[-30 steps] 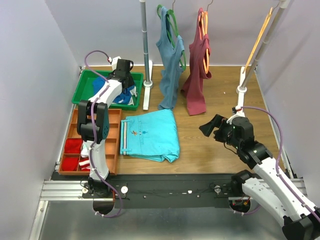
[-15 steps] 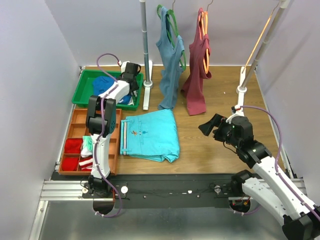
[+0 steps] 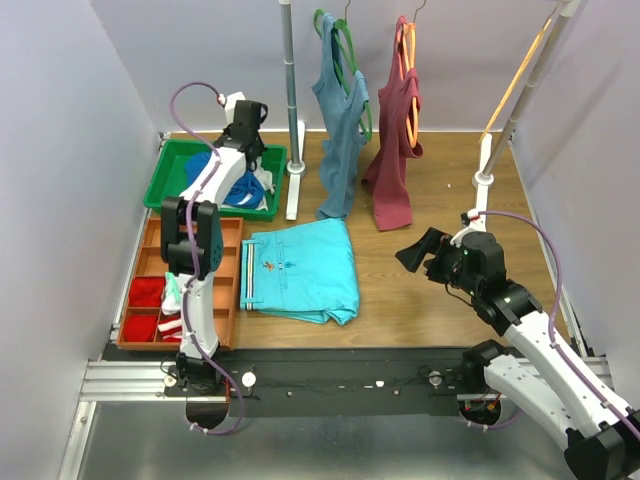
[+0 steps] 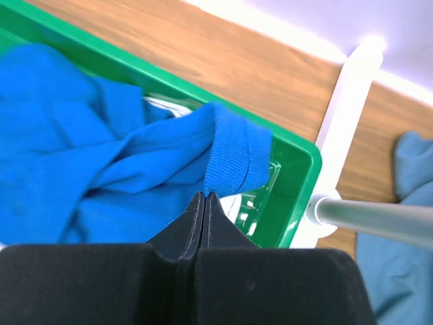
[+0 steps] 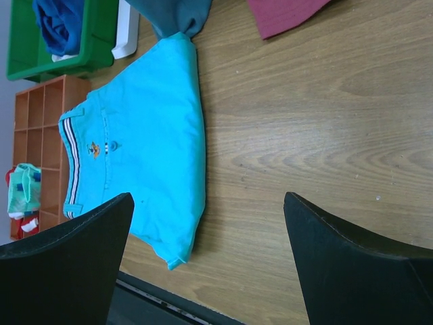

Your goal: Place the tank top on the hanger

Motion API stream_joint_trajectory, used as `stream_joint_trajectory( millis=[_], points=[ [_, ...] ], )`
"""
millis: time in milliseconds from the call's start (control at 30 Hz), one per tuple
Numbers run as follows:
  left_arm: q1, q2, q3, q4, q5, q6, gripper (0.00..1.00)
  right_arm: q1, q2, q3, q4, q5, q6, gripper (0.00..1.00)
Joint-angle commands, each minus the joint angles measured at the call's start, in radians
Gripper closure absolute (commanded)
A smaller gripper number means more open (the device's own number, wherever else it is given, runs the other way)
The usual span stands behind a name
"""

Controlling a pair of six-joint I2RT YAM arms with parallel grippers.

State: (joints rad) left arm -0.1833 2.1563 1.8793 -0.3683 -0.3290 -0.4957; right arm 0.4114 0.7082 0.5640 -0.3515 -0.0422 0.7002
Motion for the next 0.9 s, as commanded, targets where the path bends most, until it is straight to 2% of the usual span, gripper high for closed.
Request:
stream_joint_trajectory(
  millis=[0,300,633,733,867],
  points=[
    [0.030,-0.183,-0.037,0.017,-0.031,0.013,1.00,0.004,0.002,0.017,0.019,-0.021,0.004,0.01],
    [0.059,-0.410,0.032,-0.033,-0.019,0.023,1.00,0.004,0.033,0.060,0.039,-0.025,0.004,0.01],
    [0.042,-0.555,0.302,-0.110,0.042,0.042,1.00,0.004,0.109,0.181,0.065,-0.044,-0.007,0.01],
    [0.005,-0.588,0.380,-0.121,0.039,0.054,1.00,0.006,0.135,0.229,0.071,-0.051,-0.013,0.01],
    [-0.118,-0.627,0.471,-0.113,-0.045,0.129,1.00,0.004,0.162,0.280,0.072,-0.050,-0.021,0.01]
  ],
)
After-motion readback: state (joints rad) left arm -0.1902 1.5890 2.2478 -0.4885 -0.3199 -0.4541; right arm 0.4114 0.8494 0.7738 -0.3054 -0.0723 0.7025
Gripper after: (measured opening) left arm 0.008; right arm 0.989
